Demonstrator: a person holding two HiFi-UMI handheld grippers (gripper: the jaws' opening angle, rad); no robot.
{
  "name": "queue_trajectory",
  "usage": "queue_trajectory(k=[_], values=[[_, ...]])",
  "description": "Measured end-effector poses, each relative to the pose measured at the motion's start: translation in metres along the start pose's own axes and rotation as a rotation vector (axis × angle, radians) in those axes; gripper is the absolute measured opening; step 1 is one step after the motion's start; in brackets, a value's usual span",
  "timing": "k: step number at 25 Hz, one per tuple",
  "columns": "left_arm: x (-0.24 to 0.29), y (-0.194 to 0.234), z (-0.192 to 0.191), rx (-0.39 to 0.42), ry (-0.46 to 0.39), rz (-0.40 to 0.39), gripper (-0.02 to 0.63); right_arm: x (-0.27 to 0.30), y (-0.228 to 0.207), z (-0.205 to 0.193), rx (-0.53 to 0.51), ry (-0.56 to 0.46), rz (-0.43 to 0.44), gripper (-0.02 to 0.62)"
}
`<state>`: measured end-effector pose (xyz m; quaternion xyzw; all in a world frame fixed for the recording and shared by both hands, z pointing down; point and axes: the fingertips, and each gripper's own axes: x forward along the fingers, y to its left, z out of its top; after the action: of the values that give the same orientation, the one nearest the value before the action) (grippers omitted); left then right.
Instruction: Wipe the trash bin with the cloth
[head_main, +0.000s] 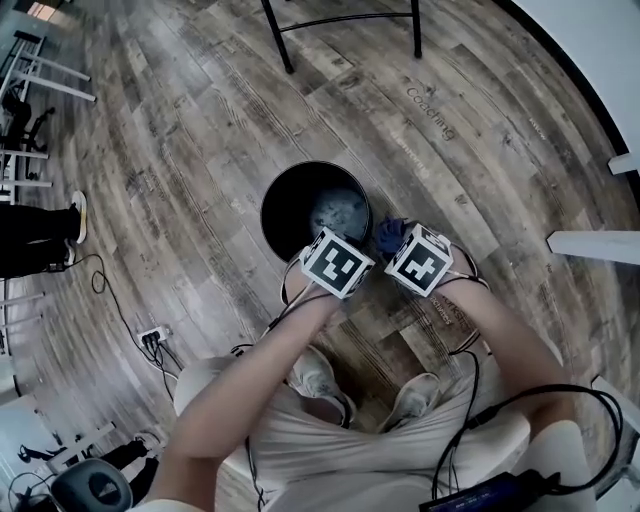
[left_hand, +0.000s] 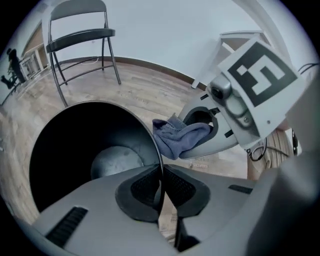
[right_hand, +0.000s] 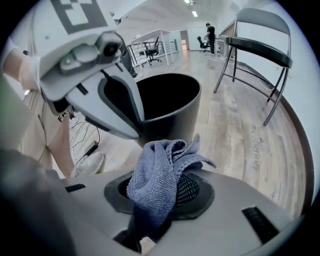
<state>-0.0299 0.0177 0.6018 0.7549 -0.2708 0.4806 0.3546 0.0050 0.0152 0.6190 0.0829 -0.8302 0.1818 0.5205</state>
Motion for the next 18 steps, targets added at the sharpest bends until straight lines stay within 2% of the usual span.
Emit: queue_trajectory(k=[3,5,8,10,11,16,18], values=[[-0.001,-0.002,0.003,-0.028,-0.003,-0.004,0.028,-0.012,0.002,0.009,0.008,-0.029,-0.006,0.11],[-0.001,-0.005,0.002,0.002,-0.001,-0.019,0.028,-0.017,0.006,0.013,0.002,-0.038,-0.004,0.11],[-0.001,-0.014,-0.006,0.143,0.036,-0.039,0.036,-0.019,0.015,0.022,-0.009,-0.046,0.014,0.11],[-0.003,-0.019,-0.022,0.232,0.096,-0.046,0.104,-0.016,0.022,0.025,-0.001,-0.034,0.029,0.11],[-0.004,-0.02,-0.029,0.268,0.118,-0.044,0.109,-0.014,0.023,0.026,0.005,-0.025,0.032,0.11],[-0.003,-0.009,-0.051,0.38,0.179,0.005,0.109,0.002,0.025,0.028,0.006,0.024,0.042,0.11],[-0.001,-0.003,-0.05,0.41,0.18,0.042,0.065,0.013,0.028,0.024,0.008,0.044,0.061,0.109]])
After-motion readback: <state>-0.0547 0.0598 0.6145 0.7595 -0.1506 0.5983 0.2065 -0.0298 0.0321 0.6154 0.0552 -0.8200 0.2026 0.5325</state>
